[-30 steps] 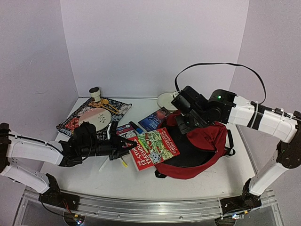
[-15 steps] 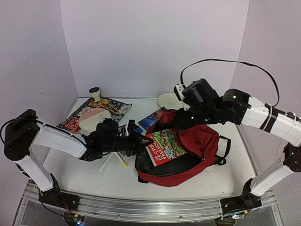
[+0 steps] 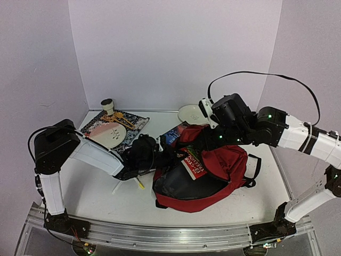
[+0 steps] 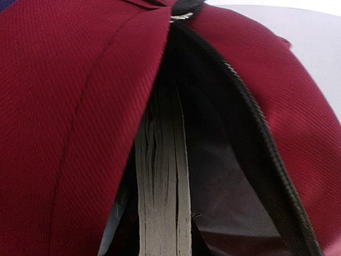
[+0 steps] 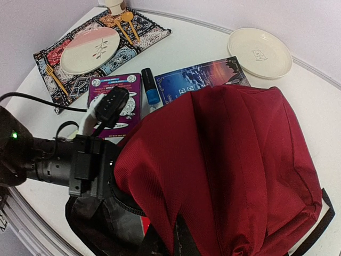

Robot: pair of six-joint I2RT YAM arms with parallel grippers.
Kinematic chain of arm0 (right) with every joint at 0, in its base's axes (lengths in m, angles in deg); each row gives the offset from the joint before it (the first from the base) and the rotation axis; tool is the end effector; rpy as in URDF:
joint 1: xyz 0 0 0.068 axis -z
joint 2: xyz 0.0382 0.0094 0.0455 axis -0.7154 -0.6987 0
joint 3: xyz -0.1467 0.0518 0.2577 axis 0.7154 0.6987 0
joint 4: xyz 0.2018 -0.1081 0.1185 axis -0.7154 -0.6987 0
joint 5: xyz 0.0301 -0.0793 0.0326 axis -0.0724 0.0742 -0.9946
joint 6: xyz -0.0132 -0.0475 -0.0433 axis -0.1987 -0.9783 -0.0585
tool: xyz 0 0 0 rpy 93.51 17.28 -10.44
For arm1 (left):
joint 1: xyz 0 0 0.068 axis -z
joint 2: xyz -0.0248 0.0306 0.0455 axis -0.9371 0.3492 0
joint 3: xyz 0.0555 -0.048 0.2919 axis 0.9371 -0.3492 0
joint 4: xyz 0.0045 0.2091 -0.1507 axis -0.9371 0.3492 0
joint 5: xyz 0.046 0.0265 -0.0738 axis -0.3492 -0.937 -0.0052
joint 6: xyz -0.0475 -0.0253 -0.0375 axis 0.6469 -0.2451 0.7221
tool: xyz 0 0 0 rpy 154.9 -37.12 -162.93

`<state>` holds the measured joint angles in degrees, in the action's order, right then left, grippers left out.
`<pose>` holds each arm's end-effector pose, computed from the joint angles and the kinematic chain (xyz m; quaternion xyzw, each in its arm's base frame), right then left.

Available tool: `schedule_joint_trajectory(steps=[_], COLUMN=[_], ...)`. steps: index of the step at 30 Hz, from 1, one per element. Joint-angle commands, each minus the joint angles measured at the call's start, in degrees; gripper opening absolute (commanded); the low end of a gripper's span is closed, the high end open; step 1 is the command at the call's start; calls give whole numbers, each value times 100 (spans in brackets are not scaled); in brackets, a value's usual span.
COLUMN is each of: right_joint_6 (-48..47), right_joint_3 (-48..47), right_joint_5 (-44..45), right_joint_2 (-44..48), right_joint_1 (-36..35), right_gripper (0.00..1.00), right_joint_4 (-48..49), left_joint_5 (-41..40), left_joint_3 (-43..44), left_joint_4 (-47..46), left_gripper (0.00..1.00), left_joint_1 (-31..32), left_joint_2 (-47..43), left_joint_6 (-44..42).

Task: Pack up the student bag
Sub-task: Place the book in the largest pocket of the bag.

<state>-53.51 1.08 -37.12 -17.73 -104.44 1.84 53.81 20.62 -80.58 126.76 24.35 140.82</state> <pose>0.1818 0.2682 0.3954 -0.1601 0.8118 0.2602 0.4977 0.2233 -0.3629 0.1990 -0.0981 0.7745 -0.6028 0.1647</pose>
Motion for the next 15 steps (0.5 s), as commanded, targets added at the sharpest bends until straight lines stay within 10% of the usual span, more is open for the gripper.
schedule_joint_trajectory(steps=[1, 9, 15], right_joint_6=[41, 16, -15], right_joint_3=[18, 56, 122], right_joint_5=[-16, -29, 55], right_joint_2=[261, 225, 262], right_joint_1=[-9, -8, -9], right_gripper=[0, 0, 0], right_joint_4=[315, 386, 394], left_joint_5=[-470, -866, -910], left_joint_3=[700, 1332, 1474], left_joint_4=[-934, -949, -927], left_gripper=[0, 2, 36], left_joint_1=[146, 239, 255], left_joint_2=[319, 1080, 1417], left_joint_6=[220, 235, -27])
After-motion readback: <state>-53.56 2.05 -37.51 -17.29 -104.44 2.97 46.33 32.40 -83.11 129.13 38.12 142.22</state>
